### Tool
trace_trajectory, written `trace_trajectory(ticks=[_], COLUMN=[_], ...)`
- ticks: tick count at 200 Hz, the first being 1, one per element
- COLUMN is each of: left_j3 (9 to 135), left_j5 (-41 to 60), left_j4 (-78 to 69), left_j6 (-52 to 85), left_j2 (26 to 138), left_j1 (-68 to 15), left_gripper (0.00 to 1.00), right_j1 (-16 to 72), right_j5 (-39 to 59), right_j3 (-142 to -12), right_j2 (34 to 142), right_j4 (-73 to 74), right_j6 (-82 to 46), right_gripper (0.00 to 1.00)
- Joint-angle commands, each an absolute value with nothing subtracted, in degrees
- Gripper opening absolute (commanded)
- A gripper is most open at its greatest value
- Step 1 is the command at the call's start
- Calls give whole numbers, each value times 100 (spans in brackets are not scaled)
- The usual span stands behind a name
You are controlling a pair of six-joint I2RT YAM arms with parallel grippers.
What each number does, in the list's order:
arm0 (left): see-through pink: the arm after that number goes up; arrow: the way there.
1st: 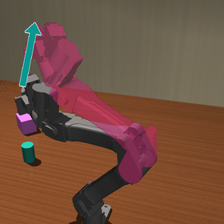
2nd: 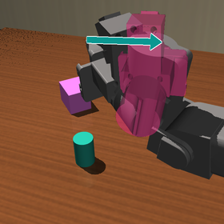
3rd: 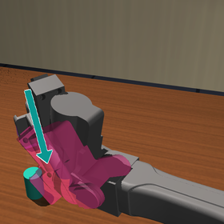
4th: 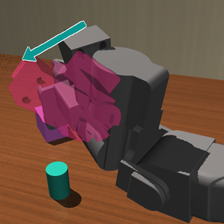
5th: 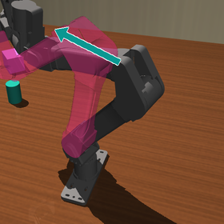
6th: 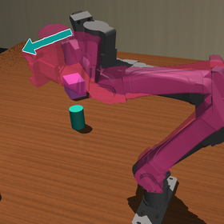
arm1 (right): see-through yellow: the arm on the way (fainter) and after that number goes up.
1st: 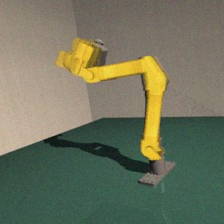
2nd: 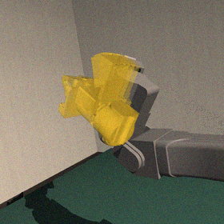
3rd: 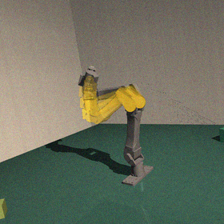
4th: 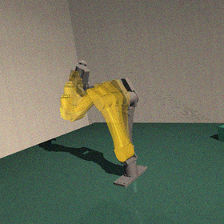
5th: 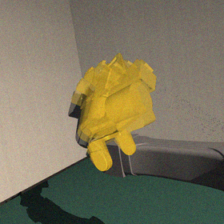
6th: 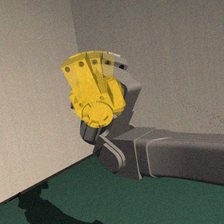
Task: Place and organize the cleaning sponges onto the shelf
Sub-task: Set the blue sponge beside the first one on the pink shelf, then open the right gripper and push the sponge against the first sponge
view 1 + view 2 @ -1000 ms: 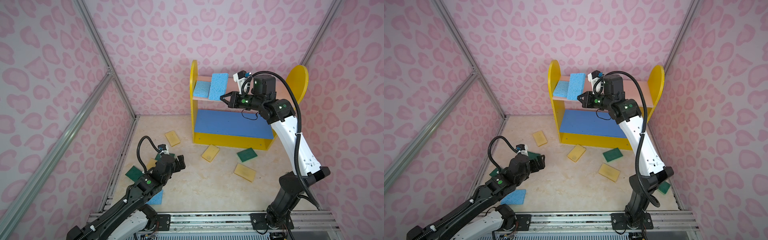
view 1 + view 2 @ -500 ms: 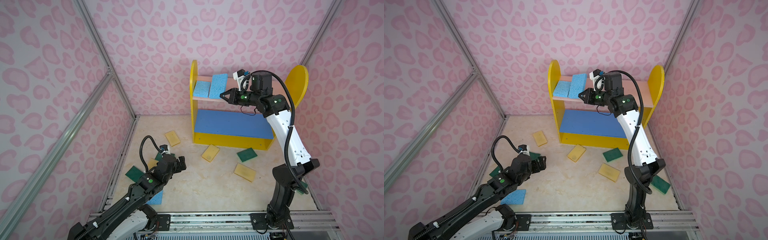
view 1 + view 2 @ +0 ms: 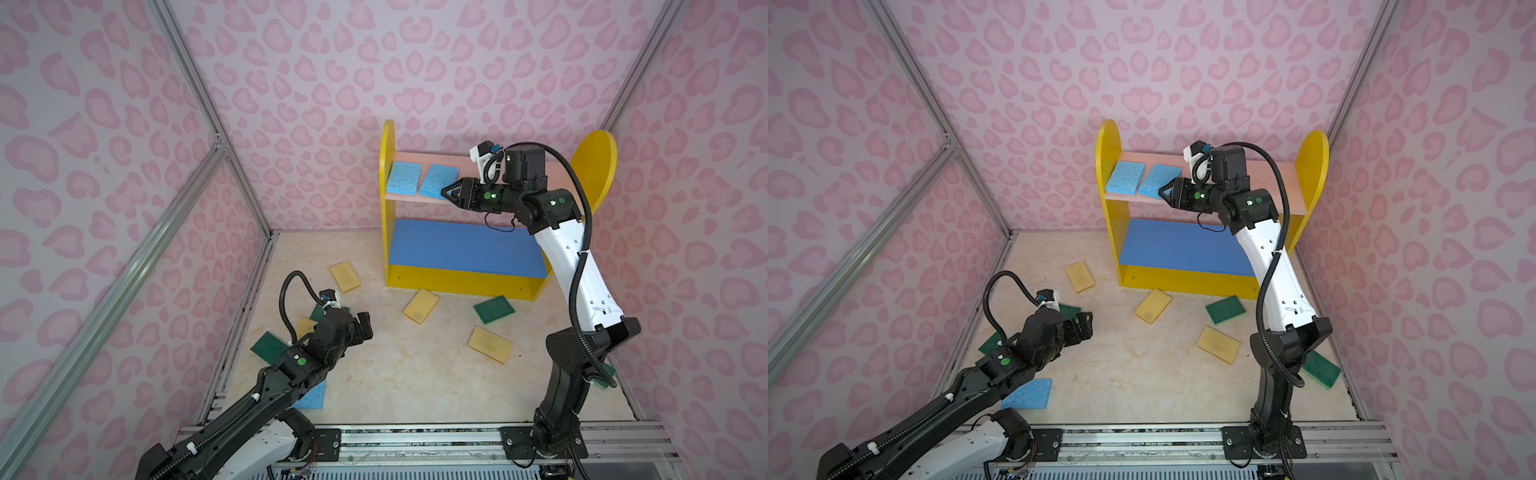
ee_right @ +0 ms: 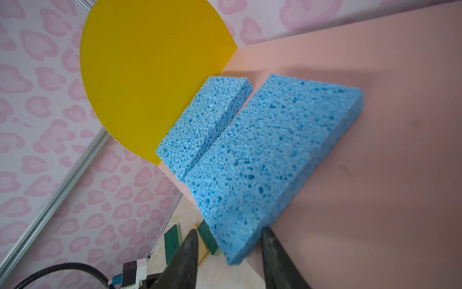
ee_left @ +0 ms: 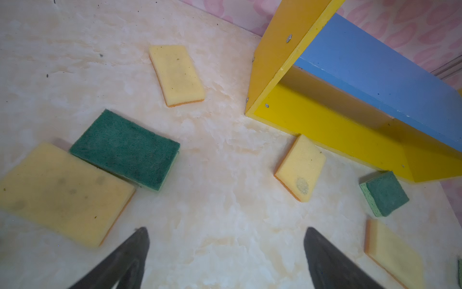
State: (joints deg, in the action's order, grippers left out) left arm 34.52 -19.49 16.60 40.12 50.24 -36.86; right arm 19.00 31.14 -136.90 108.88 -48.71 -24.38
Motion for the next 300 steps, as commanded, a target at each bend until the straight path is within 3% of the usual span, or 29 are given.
trace_trajectory(ticks=[1, 26, 60, 106, 158, 186, 300], left_j3=[3449, 3467, 3472, 3451, 3437, 3428, 3322], left_j5=[-1962, -1943, -1951, -1972, -1991, -2009, -2002], left_j4=[1549, 1550, 1552, 1586, 1616, 1624, 1951], left_j6=[4074, 4076, 4061, 4035, 4008, 3999, 4056], left_j2=[5061, 5084, 5080, 5035, 4993, 4967, 4641], left_j1=[-3683, -3682, -3677, -3683, -3683, -3683, -3674], left_gripper=[98, 98, 98, 97, 98, 98, 97], right_j1=[1893, 1890, 1893, 1870, 1853, 1832, 1802], right_j5=[2832, 2760, 2728, 2637, 2604, 2705, 3204], right_j3=[-13633, -13644, -13807, -13947, -14263, -14341, -14427], right_j2=[10881, 10894, 11026, 11175, 11449, 11568, 11780], right_j4=[-4964, -4897, -4916, -4865, -4907, -4826, -4286], right_j6=[-2355, -2386, -2399, -2433, -2492, -2526, -2911], right_gripper=[37, 28, 26, 45, 44, 50, 49])
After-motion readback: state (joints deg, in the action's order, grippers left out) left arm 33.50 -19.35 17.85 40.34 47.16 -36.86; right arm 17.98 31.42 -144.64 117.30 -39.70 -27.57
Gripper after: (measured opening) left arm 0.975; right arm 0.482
